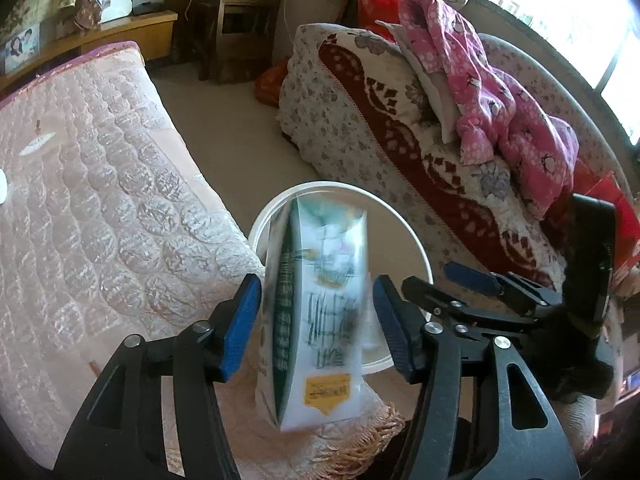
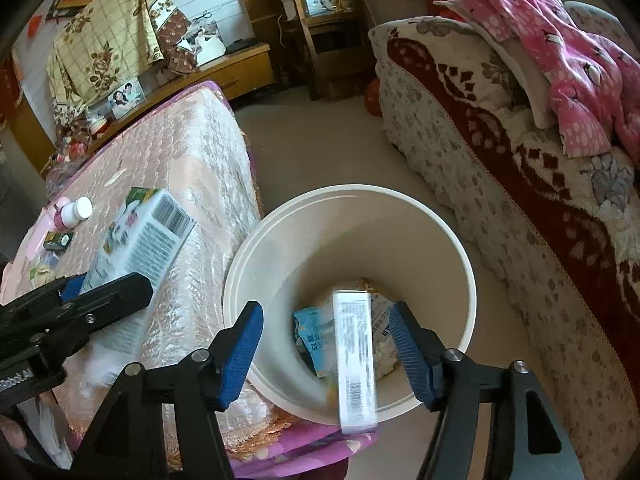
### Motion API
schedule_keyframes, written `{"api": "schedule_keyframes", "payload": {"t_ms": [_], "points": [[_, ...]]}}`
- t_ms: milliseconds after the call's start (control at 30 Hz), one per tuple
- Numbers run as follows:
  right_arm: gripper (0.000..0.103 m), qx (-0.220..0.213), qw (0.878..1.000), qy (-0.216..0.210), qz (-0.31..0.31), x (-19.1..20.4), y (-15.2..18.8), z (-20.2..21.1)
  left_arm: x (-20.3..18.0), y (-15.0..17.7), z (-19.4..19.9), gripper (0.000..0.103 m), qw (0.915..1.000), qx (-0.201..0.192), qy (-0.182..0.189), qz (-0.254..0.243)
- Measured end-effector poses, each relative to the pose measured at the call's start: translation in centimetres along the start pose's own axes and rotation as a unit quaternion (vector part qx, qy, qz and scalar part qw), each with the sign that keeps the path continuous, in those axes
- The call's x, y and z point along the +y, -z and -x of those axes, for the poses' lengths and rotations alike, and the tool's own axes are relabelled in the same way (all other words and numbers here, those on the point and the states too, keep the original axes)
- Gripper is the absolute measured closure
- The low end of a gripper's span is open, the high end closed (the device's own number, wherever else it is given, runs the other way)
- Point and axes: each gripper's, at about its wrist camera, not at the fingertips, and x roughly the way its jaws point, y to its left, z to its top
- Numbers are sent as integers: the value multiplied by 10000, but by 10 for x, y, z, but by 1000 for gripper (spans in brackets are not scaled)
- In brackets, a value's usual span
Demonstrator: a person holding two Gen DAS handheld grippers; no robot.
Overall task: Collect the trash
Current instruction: 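Move both grippers back over the trash on the bed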
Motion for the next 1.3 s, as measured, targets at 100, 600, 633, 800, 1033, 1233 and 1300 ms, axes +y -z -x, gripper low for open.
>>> {"api": "schedule_keyframes", "payload": {"t_ms": [100,600,633,800,1033,1233,1300], "points": [[40,19,10000,-13,21,3,1,0,3,1,5,46,10000,-17,17,44],[38,-120,9990,-41,422,42,-4,17,32,14,49,46,9982,-403,-417,149],[38,-140,9988,-50,462,46,-5,19,35,15,53,46,9978,-451,-463,143],[38,-234,9977,-95,633,66,-10,26,48,22,73,46,9945,-677,-784,122],[36,-328,9950,-233,909,101,-15,33,74,30,102,46,9895,-895,-1105,274],[35,-338,9916,-401,1186,137,-16,32,98,41,126,46,9836,-1065,-1399,393],[35,-329,9903,-458,1270,150,-16,31,104,44,133,46,9818,-1104,-1482,432]]}}
